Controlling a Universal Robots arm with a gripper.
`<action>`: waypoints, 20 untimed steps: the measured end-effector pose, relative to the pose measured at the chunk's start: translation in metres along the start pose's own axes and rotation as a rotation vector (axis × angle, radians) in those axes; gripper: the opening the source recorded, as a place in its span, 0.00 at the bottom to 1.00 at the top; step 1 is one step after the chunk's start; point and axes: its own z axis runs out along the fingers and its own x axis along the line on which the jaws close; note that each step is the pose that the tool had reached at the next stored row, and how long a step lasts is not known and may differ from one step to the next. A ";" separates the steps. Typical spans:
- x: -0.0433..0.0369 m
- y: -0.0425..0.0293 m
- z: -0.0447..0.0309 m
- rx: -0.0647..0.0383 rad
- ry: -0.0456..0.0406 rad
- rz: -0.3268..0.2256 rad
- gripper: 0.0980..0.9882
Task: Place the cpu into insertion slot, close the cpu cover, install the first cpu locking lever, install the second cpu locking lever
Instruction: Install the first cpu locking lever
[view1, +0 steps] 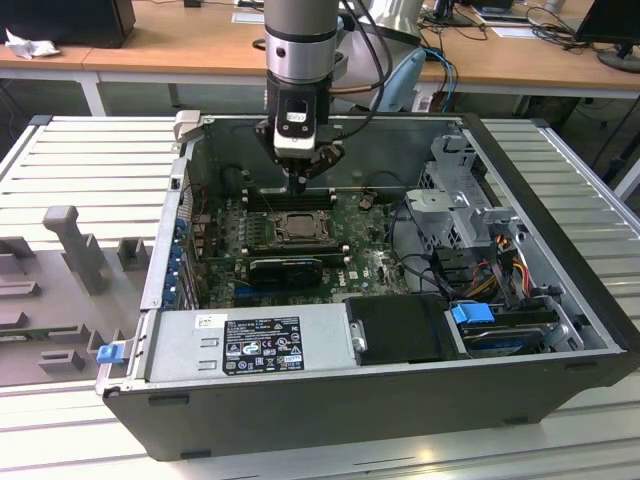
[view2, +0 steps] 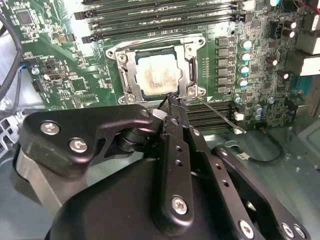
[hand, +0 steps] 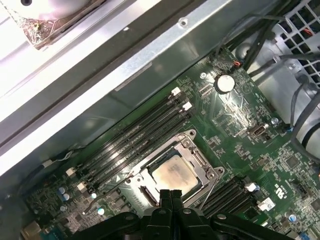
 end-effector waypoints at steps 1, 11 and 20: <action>0.0000 0.0000 0.0000 0.000 0.0002 -0.008 0.01; 0.0000 0.0000 0.0000 0.000 0.0035 -0.118 0.01; 0.0000 0.0000 0.0000 0.001 0.0064 -0.217 0.01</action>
